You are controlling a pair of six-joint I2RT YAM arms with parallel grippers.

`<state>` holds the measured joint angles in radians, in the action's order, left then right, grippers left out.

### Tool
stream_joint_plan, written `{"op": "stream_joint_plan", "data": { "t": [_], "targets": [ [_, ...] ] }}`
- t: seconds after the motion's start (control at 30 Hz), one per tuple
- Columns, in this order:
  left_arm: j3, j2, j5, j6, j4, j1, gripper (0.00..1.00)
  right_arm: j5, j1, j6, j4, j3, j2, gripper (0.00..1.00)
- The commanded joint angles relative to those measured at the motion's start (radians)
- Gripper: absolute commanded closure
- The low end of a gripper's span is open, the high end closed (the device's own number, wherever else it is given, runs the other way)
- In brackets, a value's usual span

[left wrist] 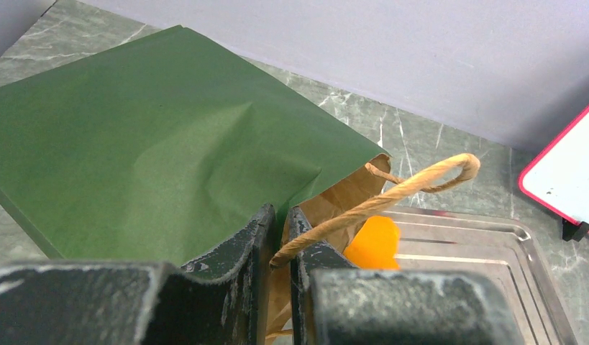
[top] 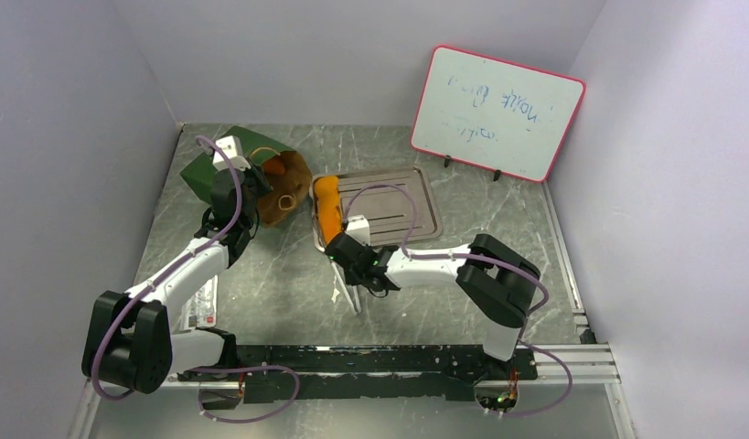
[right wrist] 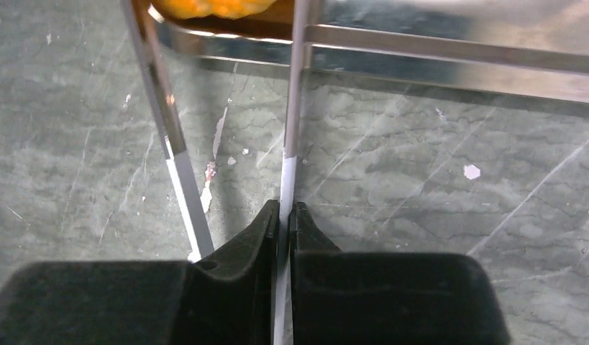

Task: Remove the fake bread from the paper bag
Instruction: Pick up the clamp from the container, then place the clamp in the container.

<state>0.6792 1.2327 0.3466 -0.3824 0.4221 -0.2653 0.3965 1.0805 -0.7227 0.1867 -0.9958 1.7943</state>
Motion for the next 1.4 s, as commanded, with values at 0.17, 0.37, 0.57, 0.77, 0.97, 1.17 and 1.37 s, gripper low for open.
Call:
{"op": "stream_joint_plan", "data": {
  "t": [0.17,0.37,0.57,0.77,0.97,1.17,1.37],
  "targets": [
    [0.009,0.003,-0.015,-0.013,0.037,0.008,0.93,-0.018,-0.005,-0.095,0.024,0.058,-0.117,1.00],
    [0.017,0.004,-0.020,-0.012,0.036,0.008,0.93,0.016,-0.010,-0.134,0.070,0.059,-0.169,1.00],
    [0.025,0.008,-0.014,-0.004,0.041,0.008,0.93,0.024,-0.010,-0.174,0.092,0.086,-0.242,1.00],
    [0.019,0.005,-0.014,-0.005,0.045,0.008,0.93,0.076,-0.026,-0.158,0.128,0.087,-0.298,1.00],
    [0.018,-0.014,-0.008,0.002,0.040,0.008,0.93,0.079,-0.117,-0.055,0.085,0.102,-0.246,1.00],
    [0.021,-0.018,-0.011,0.004,0.038,0.008,0.93,0.079,-0.182,0.047,0.003,0.114,-0.185,1.00],
    [0.024,-0.013,-0.009,0.005,0.040,0.008,0.93,0.086,-0.202,0.075,-0.006,0.095,-0.110,0.97]
  ]
}}
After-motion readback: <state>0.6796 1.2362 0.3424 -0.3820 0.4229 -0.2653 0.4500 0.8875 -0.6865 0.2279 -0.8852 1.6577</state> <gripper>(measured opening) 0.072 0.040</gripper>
